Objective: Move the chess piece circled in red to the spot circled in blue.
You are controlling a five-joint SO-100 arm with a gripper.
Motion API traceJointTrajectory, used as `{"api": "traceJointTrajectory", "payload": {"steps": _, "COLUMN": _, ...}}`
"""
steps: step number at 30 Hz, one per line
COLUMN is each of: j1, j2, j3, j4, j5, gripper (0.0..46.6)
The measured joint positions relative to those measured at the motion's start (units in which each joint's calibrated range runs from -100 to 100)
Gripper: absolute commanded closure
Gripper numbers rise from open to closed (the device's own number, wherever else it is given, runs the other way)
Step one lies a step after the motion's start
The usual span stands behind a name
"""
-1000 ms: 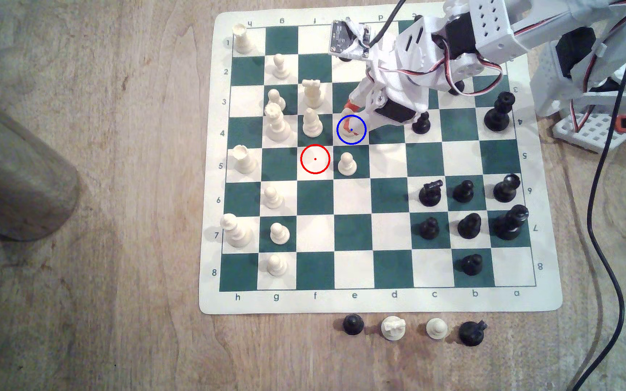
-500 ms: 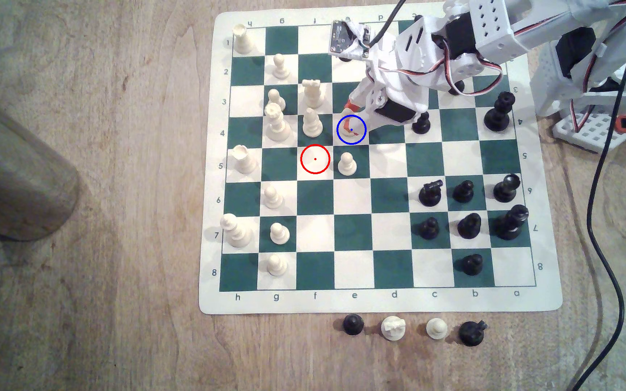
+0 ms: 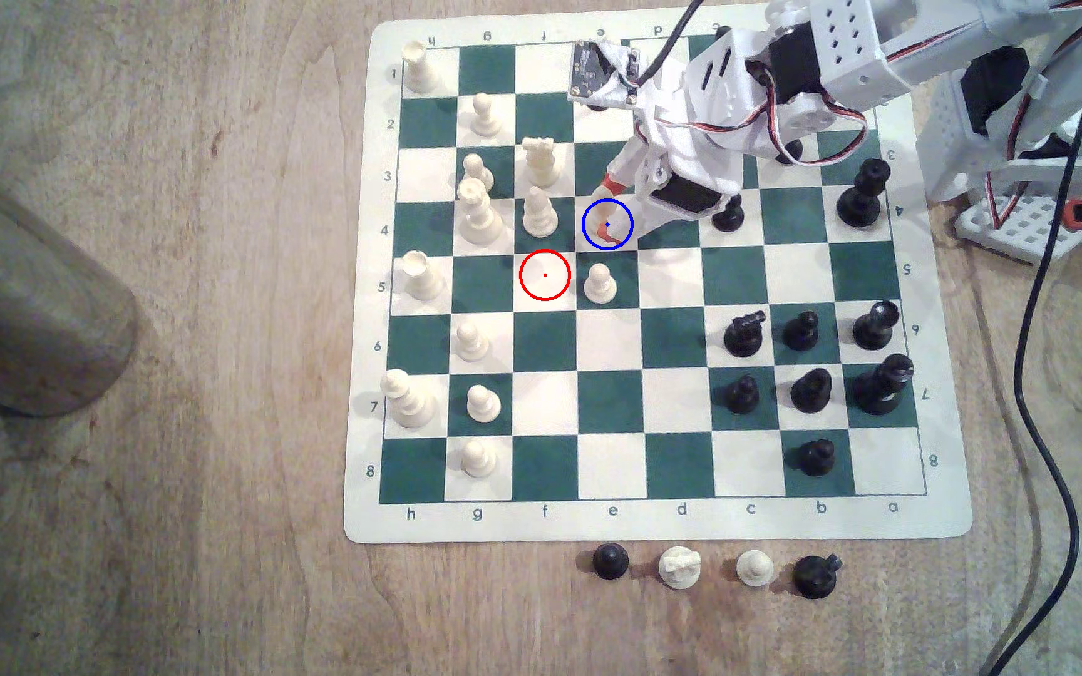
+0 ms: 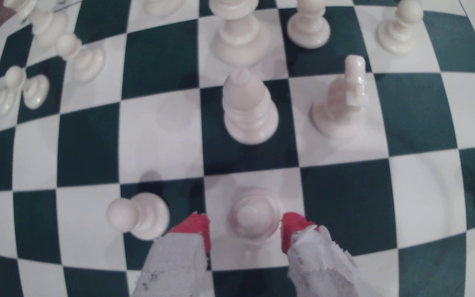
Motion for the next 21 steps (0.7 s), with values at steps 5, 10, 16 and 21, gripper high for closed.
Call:
{"api": "traceJointTrajectory", "payload": {"steps": 5, "j1": -0.07, "j2": -0.84, "j3": 0.0, "j4": 3.19, "j5": 0.0, "gripper": 32.6}}
{"api": "traceJointTrajectory", "payload": {"steps": 10, "j1": -1.18, "j2": -6.03, "j3": 0.0, "j4": 7.89, "j5": 0.0, "gripper": 32.6}}
{"api": "traceJointTrajectory", "payload": {"steps": 16, "j1": -1.62, "j2": -15.25, "j3": 2.62, "j4": 14.42, "j5": -0.05, "gripper": 32.8}}
{"api": "traceJointTrajectory", "payload": {"steps": 21, "j1": -1.47, "j2": -29.07, "j3": 6.96, "j4": 22.63, "j5": -0.15, "gripper": 35.6}}
